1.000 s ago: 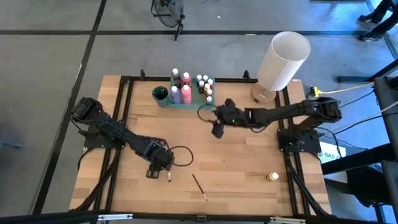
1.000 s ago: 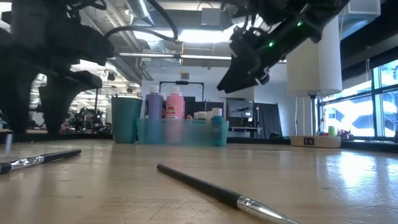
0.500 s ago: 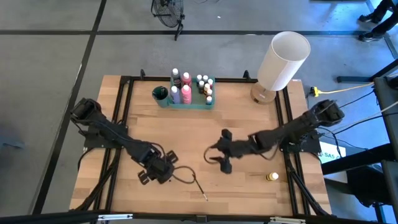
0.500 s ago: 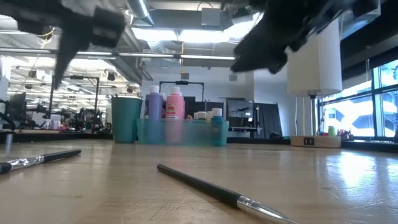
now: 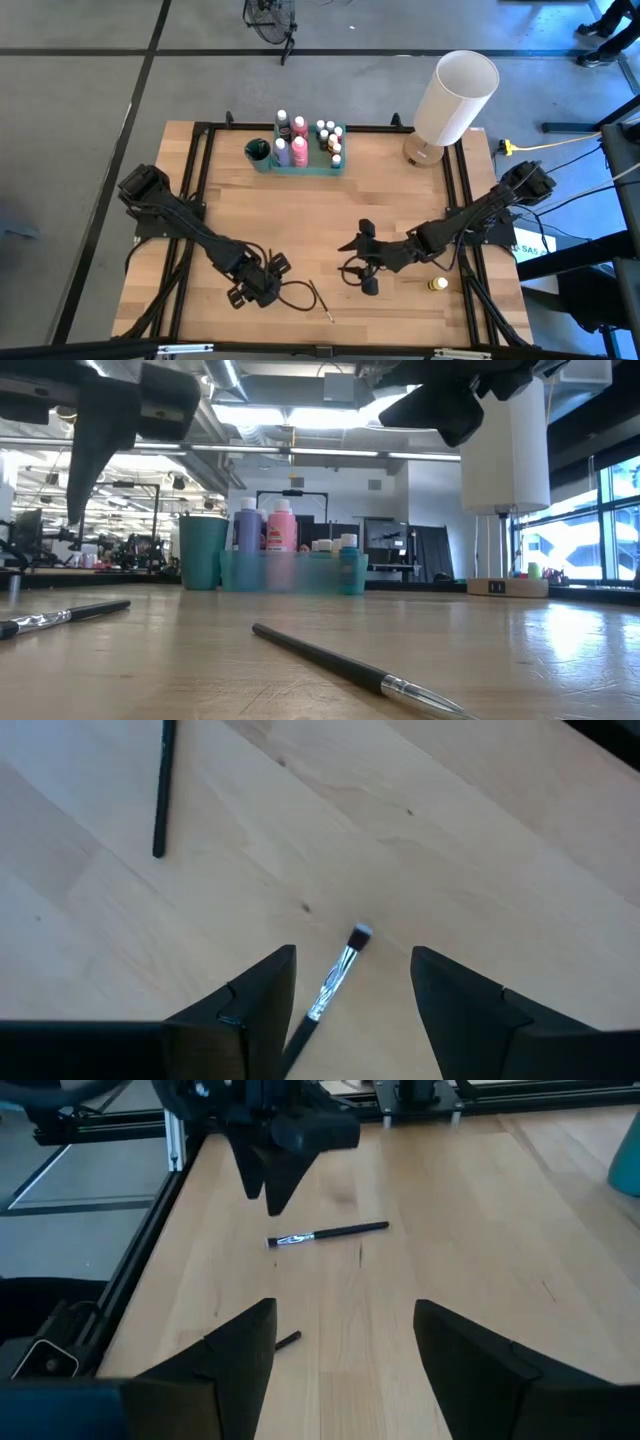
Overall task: Pick & Place Paint Supplies
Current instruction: Put the silver paintbrush into the green cup
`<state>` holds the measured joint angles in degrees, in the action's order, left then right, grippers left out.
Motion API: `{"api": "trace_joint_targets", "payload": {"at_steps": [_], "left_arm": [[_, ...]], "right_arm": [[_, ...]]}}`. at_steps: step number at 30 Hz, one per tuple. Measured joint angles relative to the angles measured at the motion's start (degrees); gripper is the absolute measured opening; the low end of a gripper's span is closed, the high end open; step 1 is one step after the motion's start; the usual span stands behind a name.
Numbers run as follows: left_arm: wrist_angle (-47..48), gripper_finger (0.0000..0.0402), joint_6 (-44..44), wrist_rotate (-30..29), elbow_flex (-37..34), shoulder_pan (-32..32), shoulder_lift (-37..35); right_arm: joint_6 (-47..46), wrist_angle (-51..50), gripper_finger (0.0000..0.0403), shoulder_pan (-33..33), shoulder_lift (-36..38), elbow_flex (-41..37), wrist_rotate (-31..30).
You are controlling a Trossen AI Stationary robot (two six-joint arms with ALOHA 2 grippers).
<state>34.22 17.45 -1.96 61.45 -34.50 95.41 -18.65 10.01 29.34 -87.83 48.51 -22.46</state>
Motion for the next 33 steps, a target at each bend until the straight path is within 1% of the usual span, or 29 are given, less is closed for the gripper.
{"api": "trace_joint_targets", "payload": {"at_steps": [4, 13, 17, 22, 28, 33], "left_arm": [[-0.1, 0.0196, -1.3, 0.2, 0.0, -0.5, 0.2], [-0.7, 0.0196, 5.5, -0.7, 0.0, -2.6, 0.2], [-2.2, 0.0196, 6.5, -1.3, -0.3, -3.1, 1.5], [-3.1, 0.0196, 5.9, 0.4, -0.5, -1.9, 4.1], [-3.2, 0.0196, 8.0, 0.6, -0.5, -0.6, 4.1], [-3.2, 0.0196, 10.3, 2.9, -0.5, 0.7, 4.1]], "right_arm": [[0.0, 0.5, 0.0241, 0.0, 0.0, 0.0, 0.0], [-2.0, 1.2, 0.0241, 0.0, 0.1, 0.0, 0.0], [-2.0, 1.6, 0.0241, 0.0, 0.1, 0.0, 0.0], [-3.3, 1.5, 0.0241, 0.0, 0.1, 0.0, 0.7], [-3.4, 1.5, 0.0241, 0.4, 0.1, 0.0, 0.7], [-3.2, 1.3, 0.0241, 0.4, 0.1, 0.0, 0.7]]}}
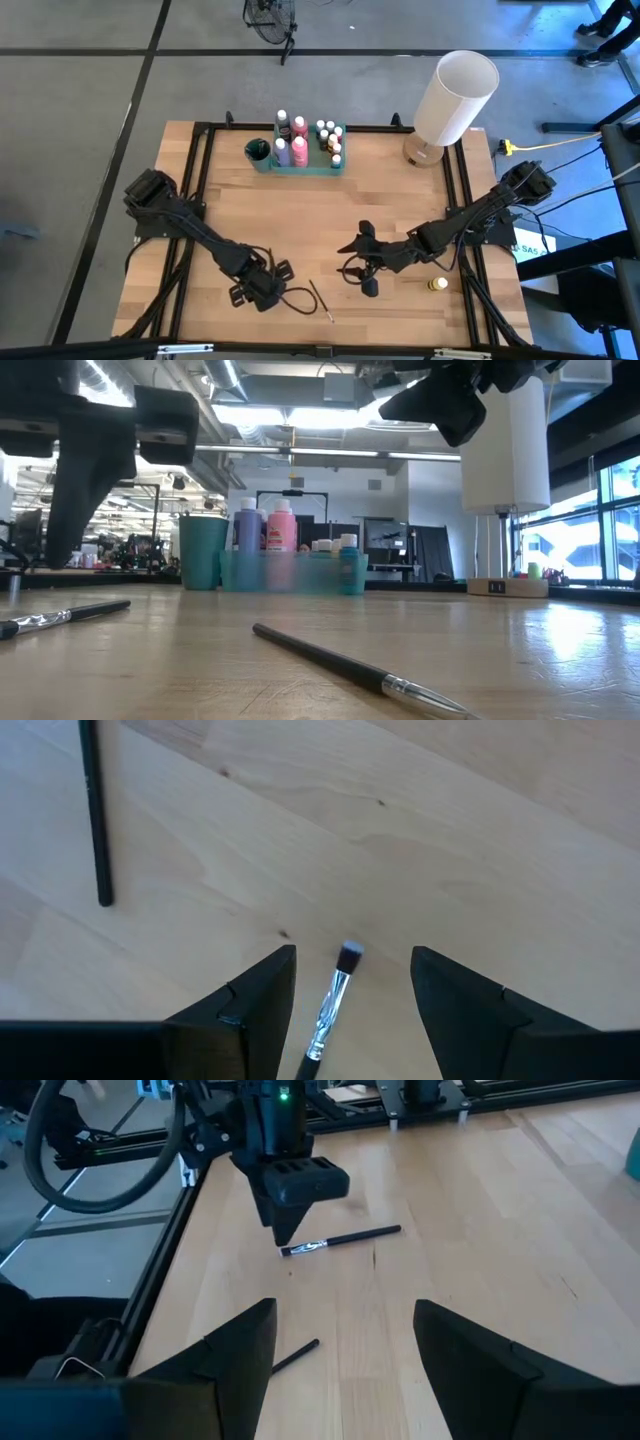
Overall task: Pick & Place Paint Supplies
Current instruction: Put the silver paintbrush into the green cup
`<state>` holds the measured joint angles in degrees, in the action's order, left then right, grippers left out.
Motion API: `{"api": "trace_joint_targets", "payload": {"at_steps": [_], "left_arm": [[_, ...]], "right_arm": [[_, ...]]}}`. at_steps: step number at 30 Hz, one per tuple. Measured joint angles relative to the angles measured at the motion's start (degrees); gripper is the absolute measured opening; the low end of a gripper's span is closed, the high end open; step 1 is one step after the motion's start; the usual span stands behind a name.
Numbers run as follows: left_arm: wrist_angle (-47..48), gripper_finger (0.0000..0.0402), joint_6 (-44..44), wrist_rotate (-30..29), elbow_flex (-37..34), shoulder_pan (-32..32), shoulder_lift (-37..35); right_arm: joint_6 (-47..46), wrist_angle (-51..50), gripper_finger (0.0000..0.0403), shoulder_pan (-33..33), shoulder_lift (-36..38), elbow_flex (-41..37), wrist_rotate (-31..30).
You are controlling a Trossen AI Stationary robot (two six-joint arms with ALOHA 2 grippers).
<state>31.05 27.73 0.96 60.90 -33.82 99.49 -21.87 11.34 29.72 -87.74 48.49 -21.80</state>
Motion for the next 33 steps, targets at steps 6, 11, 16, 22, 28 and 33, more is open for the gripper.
{"api": "trace_joint_targets", "payload": {"at_steps": [6, 11, 16, 22, 28, 33], "left_arm": [[-0.5, 0.0196, 2.8, 2.3, 0.0, 0.6, 2.0], [-1.2, 0.0196, 6.9, 5.3, 0.0, 1.4, 2.7], [-0.9, 0.0196, 11.7, 3.5, 0.0, 1.6, 2.7], [-0.3, 0.0196, 14.0, 1.1, 0.0, 1.8, 2.7], [0.4, 0.0196, 12.5, 1.7, 0.0, 3.3, 2.6], [-1.4, 0.0196, 12.5, 3.3, 0.0, 2.6, 2.6]], "right_arm": [[0.2, -0.4, 0.0241, 0.0, 0.0, 0.0, 0.0], [0.2, -0.4, 0.0241, 0.0, 0.0, 0.0, 0.0], [0.2, -0.4, 0.0241, -0.1, 0.0, 0.0, -0.1], [0.2, -0.4, 0.0241, -0.1, 0.0, 0.0, -0.1], [0.2, -0.3, 0.0241, -0.1, 0.0, 0.0, -0.2], [0.2, -0.3, 0.0241, 0.1, 0.0, 0.0, -0.2]]}}
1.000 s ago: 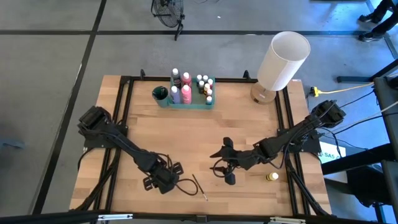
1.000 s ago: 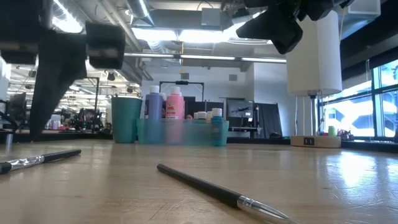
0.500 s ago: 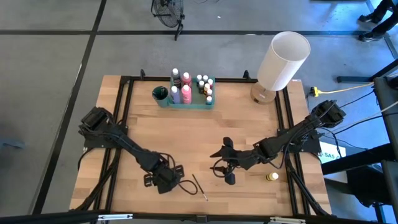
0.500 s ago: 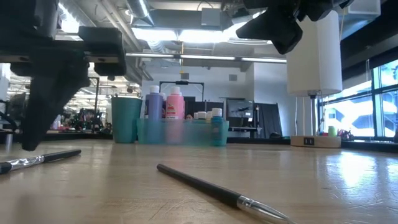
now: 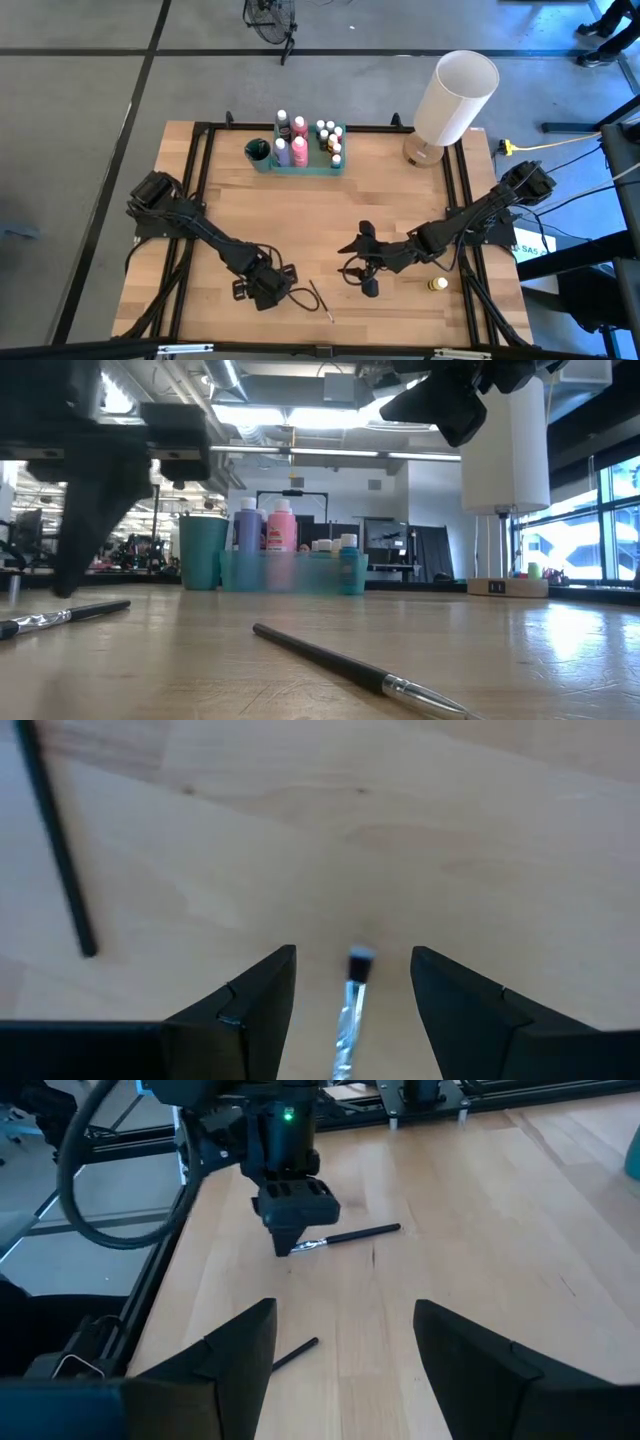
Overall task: Pick & Place Paint Supplies
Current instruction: Put the silver paintbrush into the green cup
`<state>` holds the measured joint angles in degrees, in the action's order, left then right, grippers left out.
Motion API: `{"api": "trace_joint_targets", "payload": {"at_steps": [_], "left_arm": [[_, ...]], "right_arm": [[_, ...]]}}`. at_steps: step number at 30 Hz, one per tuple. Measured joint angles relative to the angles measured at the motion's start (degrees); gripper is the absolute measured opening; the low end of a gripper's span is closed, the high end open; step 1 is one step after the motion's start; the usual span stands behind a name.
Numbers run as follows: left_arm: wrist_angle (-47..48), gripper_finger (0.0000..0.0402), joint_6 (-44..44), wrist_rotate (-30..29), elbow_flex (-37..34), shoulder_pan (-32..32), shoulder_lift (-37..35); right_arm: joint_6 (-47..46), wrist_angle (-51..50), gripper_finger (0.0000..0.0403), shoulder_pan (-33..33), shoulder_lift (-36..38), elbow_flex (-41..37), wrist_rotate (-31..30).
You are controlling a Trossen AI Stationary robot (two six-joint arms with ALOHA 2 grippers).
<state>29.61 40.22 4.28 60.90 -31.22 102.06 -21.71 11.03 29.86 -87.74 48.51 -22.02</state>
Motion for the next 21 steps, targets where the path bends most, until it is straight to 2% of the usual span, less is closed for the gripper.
{"api": "trace_joint_targets", "payload": {"at_steps": [6, 17, 21], "left_arm": [[0.2, 0.0196, -1.8, -0.2, 0.0, 0.3, 0.4], [0.1, 0.0196, 1.2, 1.5, 0.2, 0.9, 3.1], [0.6, 0.0192, -1.3, 1.4, 0.2, 1.0, 3.1]], "right_arm": [[-0.2, 0.5, 0.0241, 0.7, 0.0, 0.0, 0.0], [0.0, 0.9, 0.0241, 0.7, 0.0, 0.0, 0.0], [0.1, 1.2, 0.0241, 0.7, 0.0, 0.0, 0.1]]}}
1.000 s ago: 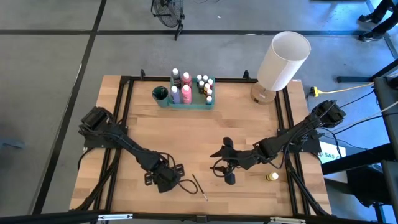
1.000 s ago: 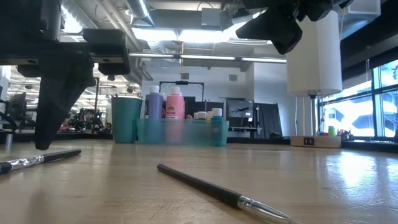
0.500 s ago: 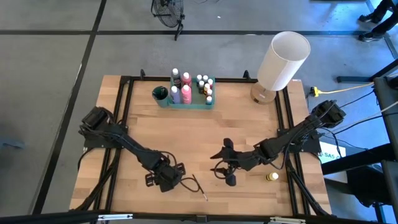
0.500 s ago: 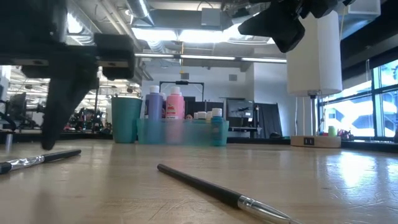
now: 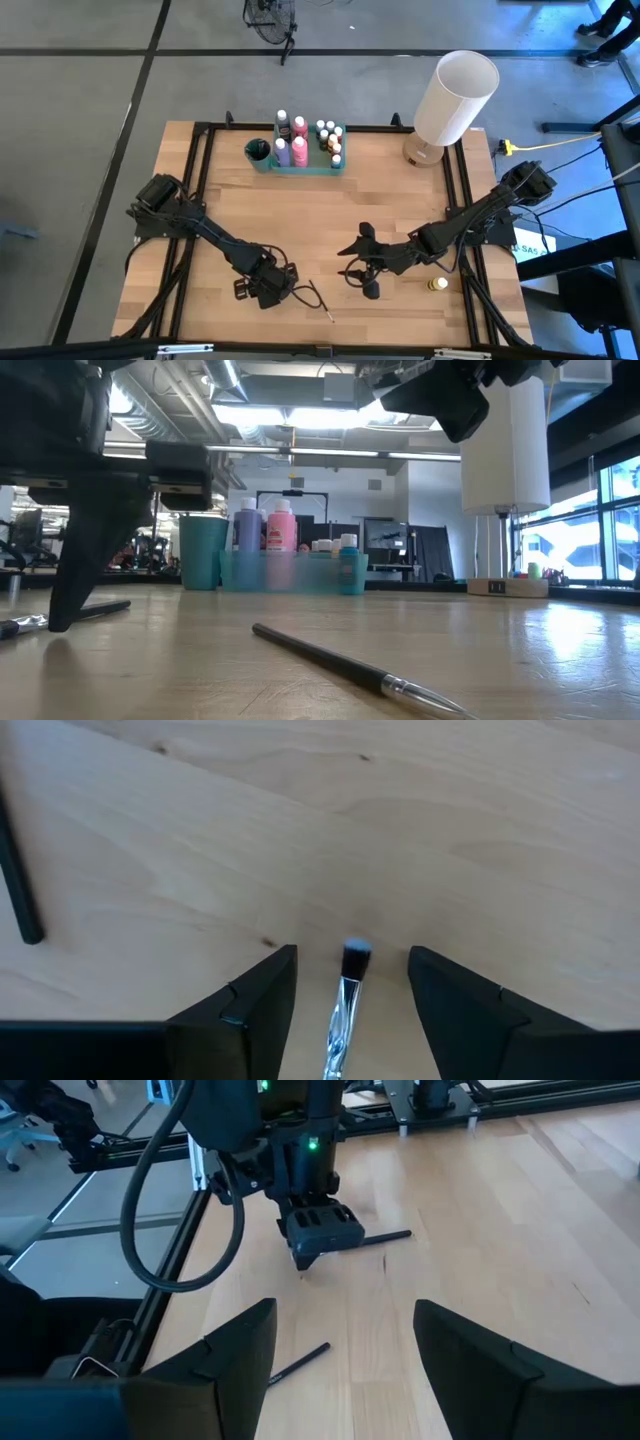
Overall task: Pick & Place Paint Supplies
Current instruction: Put the silver paintbrush into the green cup
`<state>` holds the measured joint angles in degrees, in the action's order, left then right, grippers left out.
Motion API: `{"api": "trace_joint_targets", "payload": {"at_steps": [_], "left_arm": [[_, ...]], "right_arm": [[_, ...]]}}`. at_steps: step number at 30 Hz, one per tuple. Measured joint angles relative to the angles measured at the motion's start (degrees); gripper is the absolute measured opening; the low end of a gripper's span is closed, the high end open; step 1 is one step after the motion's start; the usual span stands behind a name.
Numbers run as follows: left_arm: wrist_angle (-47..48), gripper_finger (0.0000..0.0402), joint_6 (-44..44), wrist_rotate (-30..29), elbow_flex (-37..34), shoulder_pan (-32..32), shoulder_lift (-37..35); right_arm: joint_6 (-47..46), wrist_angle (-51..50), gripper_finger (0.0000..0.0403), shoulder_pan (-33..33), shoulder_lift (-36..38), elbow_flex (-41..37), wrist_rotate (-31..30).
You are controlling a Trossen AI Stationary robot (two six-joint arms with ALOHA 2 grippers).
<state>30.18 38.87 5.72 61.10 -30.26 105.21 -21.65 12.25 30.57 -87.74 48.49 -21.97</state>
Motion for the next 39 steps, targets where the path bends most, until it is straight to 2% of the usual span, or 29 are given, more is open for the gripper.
{"api": "trace_joint_targets", "payload": {"at_steps": [23, 31, 39], "left_arm": [[0.5, 0.0072, 1.5, 2.4, -0.1, 0.5, 1.0], [0.3, 0.0013, 1.4, 2.4, -0.1, 0.5, 1.1], [0.3, 0.0004, 1.3, 2.4, -0.2, 0.5, 1.1]], "right_arm": [[0.0, 0.4, 0.0241, 0.0, 0.0, 0.0, 0.1], [0.0, 0.4, 0.0241, 0.0, 0.0, 0.0, 0.1], [0.1, 0.4, 0.0241, 0.0, 0.0, 0.0, 0.1]]}}
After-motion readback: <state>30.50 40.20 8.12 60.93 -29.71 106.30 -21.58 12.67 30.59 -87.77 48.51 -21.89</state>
